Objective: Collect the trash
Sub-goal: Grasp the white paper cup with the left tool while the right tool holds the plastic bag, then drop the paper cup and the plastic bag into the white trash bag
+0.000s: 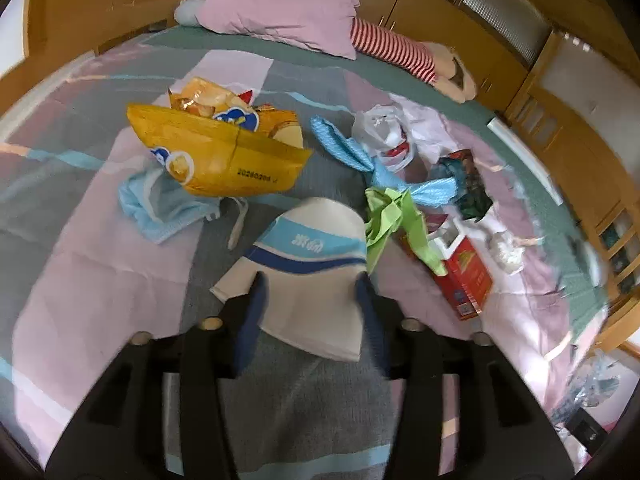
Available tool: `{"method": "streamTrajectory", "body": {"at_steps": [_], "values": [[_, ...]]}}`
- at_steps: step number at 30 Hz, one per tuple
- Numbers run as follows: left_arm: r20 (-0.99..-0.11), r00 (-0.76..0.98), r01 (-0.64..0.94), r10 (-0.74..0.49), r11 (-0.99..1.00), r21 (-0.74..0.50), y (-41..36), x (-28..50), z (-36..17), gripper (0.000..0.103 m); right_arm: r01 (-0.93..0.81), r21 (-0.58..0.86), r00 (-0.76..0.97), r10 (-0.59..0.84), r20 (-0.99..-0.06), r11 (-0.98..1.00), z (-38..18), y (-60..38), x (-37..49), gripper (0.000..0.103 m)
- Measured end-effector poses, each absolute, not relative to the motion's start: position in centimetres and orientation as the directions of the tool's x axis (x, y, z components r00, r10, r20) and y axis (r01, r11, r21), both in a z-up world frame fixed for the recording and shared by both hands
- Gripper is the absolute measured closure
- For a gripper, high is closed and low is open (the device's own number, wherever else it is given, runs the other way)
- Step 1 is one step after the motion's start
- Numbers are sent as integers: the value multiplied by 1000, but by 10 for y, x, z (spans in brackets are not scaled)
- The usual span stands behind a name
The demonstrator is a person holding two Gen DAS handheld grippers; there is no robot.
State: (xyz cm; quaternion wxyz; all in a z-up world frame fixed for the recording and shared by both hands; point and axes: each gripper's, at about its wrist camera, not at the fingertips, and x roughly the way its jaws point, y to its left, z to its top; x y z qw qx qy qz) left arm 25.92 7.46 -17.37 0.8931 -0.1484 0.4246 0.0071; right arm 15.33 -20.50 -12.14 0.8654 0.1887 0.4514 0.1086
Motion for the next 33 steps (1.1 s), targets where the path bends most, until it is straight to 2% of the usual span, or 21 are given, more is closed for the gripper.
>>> {"method": "streamTrajectory", "body": {"at_steps": [1, 2, 7, 10, 11, 12, 13, 14, 15, 16, 18, 21, 27, 33], "values": [[-772, 632, -150, -70, 966, -211, 71, 259, -172, 11, -12, 425, 566, 357, -743, 905, -123, -206, 154, 95], [-769, 639, -166, -23, 972, -166, 69, 258, -170, 5, -8, 426, 564, 356, -746, 905, -125, -205, 154, 94], [-772, 633, -186, 60, 979, -77, 66, 262, -171, 5, 5, 425, 551, 352, -756, 905, -131, -206, 154, 95], [-760, 635, -172, 137, 985, 34, 58, 264, -172, 5, 8, 424, 548, 351, -760, 906, -132, -206, 154, 95], [-746, 646, -160, 162, 984, 75, 54, 264, -171, 8, 8, 423, 546, 350, -761, 906, -133, -205, 154, 95], [-740, 651, -148, 168, 985, 93, 52, 264, -171, 21, 9, 422, 545, 350, -762, 907, -133, -205, 154, 95], [-745, 648, -119, 159, 987, 108, 49, 265, -173, 30, 9, 422, 544, 350, -763, 906, -134, -205, 154, 95], [-756, 637, -101, 150, 989, 110, 47, 267, -175, 47, 10, 424, 542, 351, -764, 906, -135, -204, 154, 95], [-776, 617, -78, 134, 991, 109, 46, 269, -180, 57, 9, 425, 541, 352, -763, 905, -135, -204, 154, 95], [-779, 614, -69, 131, 991, 113, 44, 269, -181, 59, 7, 425, 542, 354, -762, 905, -134, -203, 154, 95], [-758, 635, -59, 147, 988, 142, 40, 266, -178, 69, -2, 425, 544, 357, -759, 905, -133, -201, 153, 95], [-728, 660, -62, 183, 980, 190, 34, 260, -171, 73, -17, 421, 553, 359, -751, 907, -128, -199, 152, 95], [-696, 707, -83, 123, 992, 91, 47, 237, -151, 75, -41, 429, 608, 363, -706, 902, -101, -202, 145, 95], [-572, 814, -94, 97, 995, 35, 48, 187, -115, 75, -68, 437, 641, 375, -669, 897, -81, -212, 132, 95]]}}
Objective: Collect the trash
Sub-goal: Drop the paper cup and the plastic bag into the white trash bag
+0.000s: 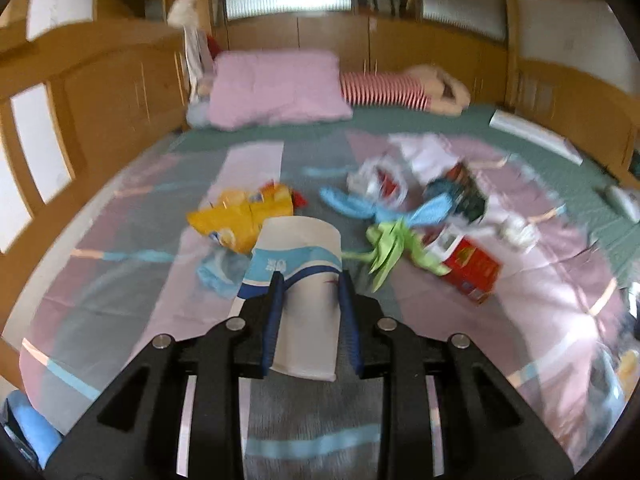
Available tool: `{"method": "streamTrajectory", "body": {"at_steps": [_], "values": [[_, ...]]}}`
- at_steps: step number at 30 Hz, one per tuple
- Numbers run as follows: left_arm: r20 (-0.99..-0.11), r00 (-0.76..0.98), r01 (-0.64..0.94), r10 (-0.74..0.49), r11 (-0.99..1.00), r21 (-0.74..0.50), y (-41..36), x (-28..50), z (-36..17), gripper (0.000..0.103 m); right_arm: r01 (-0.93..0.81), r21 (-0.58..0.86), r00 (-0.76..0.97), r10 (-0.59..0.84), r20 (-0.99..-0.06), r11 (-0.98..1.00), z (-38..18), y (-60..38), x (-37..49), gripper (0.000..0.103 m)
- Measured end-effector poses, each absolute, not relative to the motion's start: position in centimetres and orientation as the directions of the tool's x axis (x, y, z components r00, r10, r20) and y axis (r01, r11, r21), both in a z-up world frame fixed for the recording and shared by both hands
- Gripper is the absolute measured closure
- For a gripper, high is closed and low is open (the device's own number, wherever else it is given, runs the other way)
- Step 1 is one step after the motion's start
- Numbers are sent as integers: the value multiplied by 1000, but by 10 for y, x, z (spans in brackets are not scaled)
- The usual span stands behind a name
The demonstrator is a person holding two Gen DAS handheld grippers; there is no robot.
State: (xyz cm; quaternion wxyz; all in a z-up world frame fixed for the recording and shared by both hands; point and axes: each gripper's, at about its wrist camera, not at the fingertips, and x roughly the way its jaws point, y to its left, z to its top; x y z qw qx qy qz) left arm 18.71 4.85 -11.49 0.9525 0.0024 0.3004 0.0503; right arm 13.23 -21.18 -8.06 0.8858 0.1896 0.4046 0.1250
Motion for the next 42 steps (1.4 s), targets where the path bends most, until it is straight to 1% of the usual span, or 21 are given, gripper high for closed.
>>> {"method": "streamTrajectory", "body": {"at_steps": [1, 3, 6, 10, 12, 15, 16, 17, 19, 20, 21, 24, 26, 28, 29, 30, 32, 36, 38, 42], "values": [[-549, 834, -79, 63, 997, -5, 49, 173, -106, 75, -76, 443, 645, 383, -661, 893, -76, -216, 129, 95], [-518, 854, -10, -51, 993, -115, 49, 151, -91, 75, -90, 445, 647, 392, -654, 891, -70, -224, 124, 95], [-477, 857, 117, -195, 975, -187, 40, 119, -70, 75, -101, 422, 656, 379, -653, 901, -57, -238, 111, 94], [-424, 809, 278, -408, 900, -336, 27, 86, -49, 75, -115, 371, 678, 346, -648, 921, -38, -261, 86, 94], [-424, 784, 317, -454, 879, -357, 17, 78, -48, 75, -117, 334, 676, 321, -664, 935, -34, -274, 72, 95], [-445, 751, 368, -488, 869, -330, -8, 64, -48, 75, -118, 263, 645, 275, -713, 958, -38, -291, 52, 94], [-454, 738, 387, -499, 865, -321, -18, 61, -50, 75, -119, 242, 617, 262, -742, 963, -44, -297, 46, 94], [-461, 720, 407, -519, 854, -325, -27, 57, -51, 75, -117, 232, 599, 255, -759, 966, -48, -301, 44, 92], [-478, 664, 458, -575, 818, -349, -44, 53, -57, 75, -84, 215, 581, 224, -783, 973, -54, -314, 40, 67], [-484, 642, 479, -595, 804, -352, -52, 51, -59, 75, -54, 217, 595, 206, -777, 975, -53, -322, 37, 41], [-492, 613, 513, -619, 785, -348, -62, 48, -61, 75, -7, 243, 630, 193, -753, 970, -48, -335, 35, 27], [-515, 527, 597, -676, 726, -342, -88, 37, -69, 75, 92, 384, 687, 221, -692, 919, -38, -369, 33, 26], [-523, 419, 665, -743, 643, -381, -107, 31, -78, 74, 137, 436, 708, 220, -671, 889, -36, -385, 32, 26], [-538, 334, 709, -774, 583, -397, -123, 26, -88, 73, 166, 442, 723, 196, -663, 881, -35, -393, 29, 25], [-558, 311, 722, -769, 573, -388, -131, 23, -93, 67, 171, 435, 722, 188, -666, 884, -35, -393, 28, 25], [-576, 303, 728, -759, 574, -374, -137, 20, -97, 46, 174, 426, 720, 181, -670, 888, -36, -394, 28, 25], [-597, 341, 712, -726, 614, -340, -143, 17, -103, 19, 176, 429, 718, 183, -672, 886, -39, -393, 29, 25], [-586, 400, 631, -705, 675, -381, -129, 31, -105, 12, 164, 421, 713, 187, -676, 892, -42, -390, 32, 25], [-595, 495, 532, -633, 762, -368, -108, 47, -105, 12, 153, 414, 713, 190, -675, 897, -43, -385, 32, 25], [-629, 642, 333, -438, 898, -286, -69, 76, -104, 12, 129, 362, 713, 167, -681, 923, -42, -372, 34, 24]]}}
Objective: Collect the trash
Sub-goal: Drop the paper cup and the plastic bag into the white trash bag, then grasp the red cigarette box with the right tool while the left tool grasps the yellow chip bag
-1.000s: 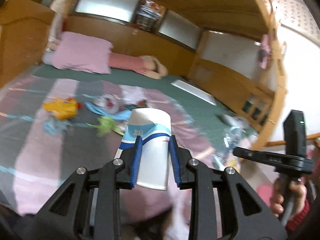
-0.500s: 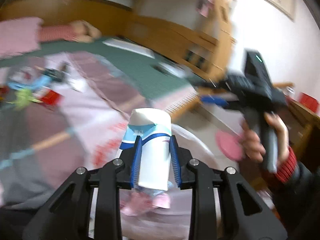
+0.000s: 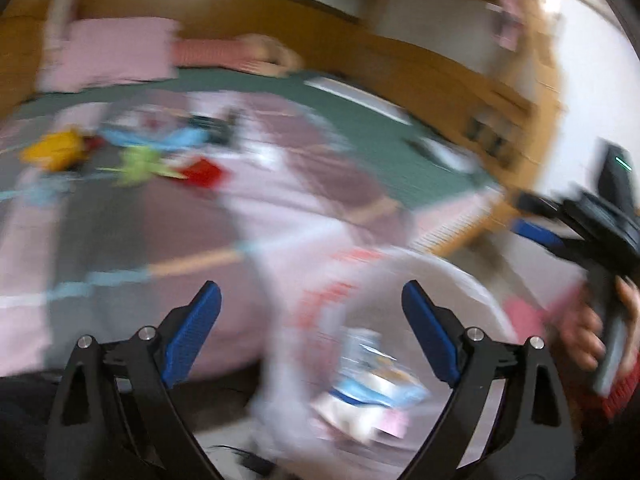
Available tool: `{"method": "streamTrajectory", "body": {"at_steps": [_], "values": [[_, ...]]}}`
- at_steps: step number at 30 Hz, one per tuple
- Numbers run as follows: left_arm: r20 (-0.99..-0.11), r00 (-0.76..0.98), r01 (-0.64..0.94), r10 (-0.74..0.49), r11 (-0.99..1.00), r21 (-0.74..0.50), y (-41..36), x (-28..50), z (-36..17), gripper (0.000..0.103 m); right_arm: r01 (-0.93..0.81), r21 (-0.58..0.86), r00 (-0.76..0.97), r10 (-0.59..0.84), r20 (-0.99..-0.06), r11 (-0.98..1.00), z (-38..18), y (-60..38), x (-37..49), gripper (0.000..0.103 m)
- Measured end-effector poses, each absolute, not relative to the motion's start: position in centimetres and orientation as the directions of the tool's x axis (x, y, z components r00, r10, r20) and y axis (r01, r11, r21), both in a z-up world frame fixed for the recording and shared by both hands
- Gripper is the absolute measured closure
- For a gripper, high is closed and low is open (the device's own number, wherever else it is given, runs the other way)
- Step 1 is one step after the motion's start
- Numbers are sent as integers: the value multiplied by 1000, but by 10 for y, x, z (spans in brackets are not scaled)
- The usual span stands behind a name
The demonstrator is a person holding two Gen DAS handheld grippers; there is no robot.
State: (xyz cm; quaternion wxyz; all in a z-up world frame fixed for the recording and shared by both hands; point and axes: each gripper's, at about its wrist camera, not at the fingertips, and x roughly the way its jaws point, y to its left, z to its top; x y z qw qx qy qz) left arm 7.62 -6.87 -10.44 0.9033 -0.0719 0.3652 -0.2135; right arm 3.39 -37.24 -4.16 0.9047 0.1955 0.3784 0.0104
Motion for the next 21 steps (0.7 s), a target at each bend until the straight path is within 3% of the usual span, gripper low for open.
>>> {"method": "streamTrajectory", "body": {"at_steps": [3, 6, 9, 11, 15, 19, 21], "values": [[-635, 700, 207, -327, 944, -257, -35, 92, -105, 12, 115, 317, 719, 141, -680, 941, -42, -360, 37, 23], [-623, 755, 117, -207, 976, -183, -10, 105, -102, 11, 137, 182, 762, 14, -647, 974, -35, -340, 35, 22], [-589, 807, 13, -34, 999, -40, 1, 112, -97, 3, 91, 79, 812, -28, -583, 993, -27, -313, 35, 6], [-544, 837, -43, 63, 998, 50, 9, 115, -92, 3, 39, 56, 820, 0, -573, 998, -26, -299, 38, 3], [-548, 832, -69, 88, 996, 55, 24, 120, -92, 3, 42, 29, 811, -17, -585, 999, -32, -278, 45, 3], [-558, 830, -56, 26, 998, -36, 40, 125, -95, 3, 111, 21, 889, -90, -448, 994, -32, -272, 33, 3], [-557, 830, -68, 16, 995, -72, 44, 125, -97, 3, 107, 2, 894, -96, -437, 994, -31, -269, 33, 3]]}}
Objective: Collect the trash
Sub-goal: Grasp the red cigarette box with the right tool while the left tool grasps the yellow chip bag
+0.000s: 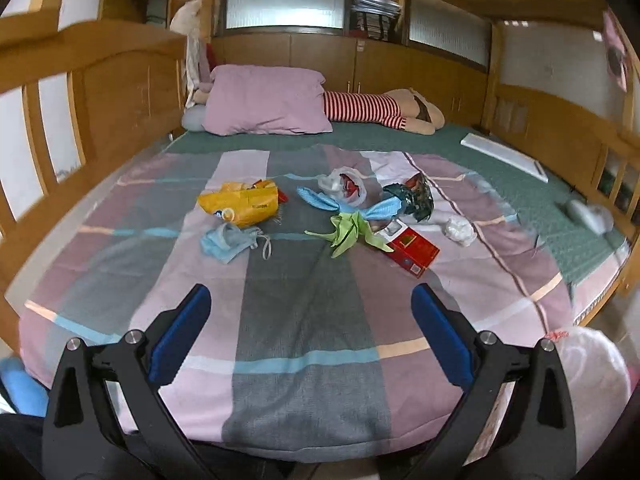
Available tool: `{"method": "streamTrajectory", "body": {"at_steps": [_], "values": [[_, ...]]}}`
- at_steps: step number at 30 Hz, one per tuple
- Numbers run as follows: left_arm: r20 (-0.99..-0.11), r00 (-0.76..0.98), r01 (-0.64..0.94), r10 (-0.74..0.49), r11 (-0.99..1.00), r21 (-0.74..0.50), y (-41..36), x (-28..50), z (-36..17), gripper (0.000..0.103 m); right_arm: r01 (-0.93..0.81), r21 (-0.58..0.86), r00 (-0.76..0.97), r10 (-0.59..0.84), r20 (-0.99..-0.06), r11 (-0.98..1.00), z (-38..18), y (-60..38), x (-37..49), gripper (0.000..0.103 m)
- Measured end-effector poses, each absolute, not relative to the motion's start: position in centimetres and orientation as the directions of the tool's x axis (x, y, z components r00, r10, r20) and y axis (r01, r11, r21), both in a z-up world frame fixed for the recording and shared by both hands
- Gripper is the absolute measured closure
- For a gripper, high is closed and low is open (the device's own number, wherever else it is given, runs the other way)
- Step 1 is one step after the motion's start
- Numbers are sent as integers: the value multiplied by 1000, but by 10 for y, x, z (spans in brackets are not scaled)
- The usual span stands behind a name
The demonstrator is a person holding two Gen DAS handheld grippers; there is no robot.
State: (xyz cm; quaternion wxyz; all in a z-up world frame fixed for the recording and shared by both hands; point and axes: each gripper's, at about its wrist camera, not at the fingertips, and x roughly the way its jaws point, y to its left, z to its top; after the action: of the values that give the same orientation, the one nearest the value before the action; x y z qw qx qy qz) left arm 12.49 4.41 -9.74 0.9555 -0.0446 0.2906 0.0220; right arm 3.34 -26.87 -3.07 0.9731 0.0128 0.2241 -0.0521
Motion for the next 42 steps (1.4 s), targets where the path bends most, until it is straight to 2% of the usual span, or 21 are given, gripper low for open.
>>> {"method": "streamTrajectory", "body": {"at_steps": [1, 3, 5, 7, 11, 13, 16, 18, 21, 25, 28, 32, 34, 35, 40, 41, 42], "values": [[-551, 834, -77, 20, 994, -81, 44, 116, -96, 3, 100, -11, 891, -94, -444, 995, -30, -267, 36, 3], [-481, 876, -87, 31, 992, -95, 46, 109, -89, 3, 86, -20, 887, -85, -454, 996, -29, -263, 41, 3], [-429, 901, -105, 70, 993, -59, 42, 106, -81, 3, 86, -19, 878, -85, -471, 996, -27, -259, 48, 3], [-422, 904, -92, 67, 995, -40, 39, 114, -77, 3, 86, -4, 867, -77, -493, 996, -24, -255, 59, 3], [-479, 877, -52, 30, 998, -33, 40, 147, -73, 3, 62, 6, 863, -51, -503, 998, -20, -239, 78, 3], [-476, 879, -28, 8, 999, -35, 41, 163, -72, 3, 54, -14, 863, -54, -503, 998, -20, -227, 90, 3], [-493, 868, -73, 58, 997, -13, 45, 194, -80, 3, 28, -37, 837, -44, -545, 999, -29, -210, 115, 3], [-541, 838, -107, 70, 994, -38, 55, 215, -92, 3, 2, -46, 816, -29, -577, 999, -37, -200, 135, 3], [-638, 768, -237, 57, 951, -201, 93, 239, -113, 3, -11, -56, 768, -28, -640, 998, -56, -183, 178, 3], [-700, 712, -418, 60, 837, -353, 144, 247, -133, 3, -45, -30, 663, 7, -749, 999, -100, -156, 254, 3], [-726, 683, -497, 83, 781, -378, 166, 251, -143, 3, -103, -54, 598, 19, -801, 993, -134, -131, 301, 3], [-733, 674, -522, 95, 763, -381, 173, 254, -146, 3, -128, -28, 492, 40, -870, 991, -169, -113, 336, 4], [-723, 684, -514, 92, 765, -389, 173, 260, -145, 3, -168, -52, 461, 32, -887, 984, -178, -101, 339, 19], [-719, 689, -508, 90, 767, -391, 173, 263, -144, 3, -186, -62, 452, 30, -891, 981, -180, -97, 337, 31], [-677, 734, -482, 55, 744, -463, 176, 282, -140, 3, -290, -64, 453, 78, -888, 955, -175, -79, 306, 41], [-670, 741, -476, 45, 740, -476, 176, 287, -140, 3, -312, -76, 450, 77, -890, 947, -174, -75, 297, 54], [-668, 743, -469, 34, 739, -484, 175, 293, -140, 3, -327, -104, 451, 58, -891, 939, -175, -70, 288, 55]]}}
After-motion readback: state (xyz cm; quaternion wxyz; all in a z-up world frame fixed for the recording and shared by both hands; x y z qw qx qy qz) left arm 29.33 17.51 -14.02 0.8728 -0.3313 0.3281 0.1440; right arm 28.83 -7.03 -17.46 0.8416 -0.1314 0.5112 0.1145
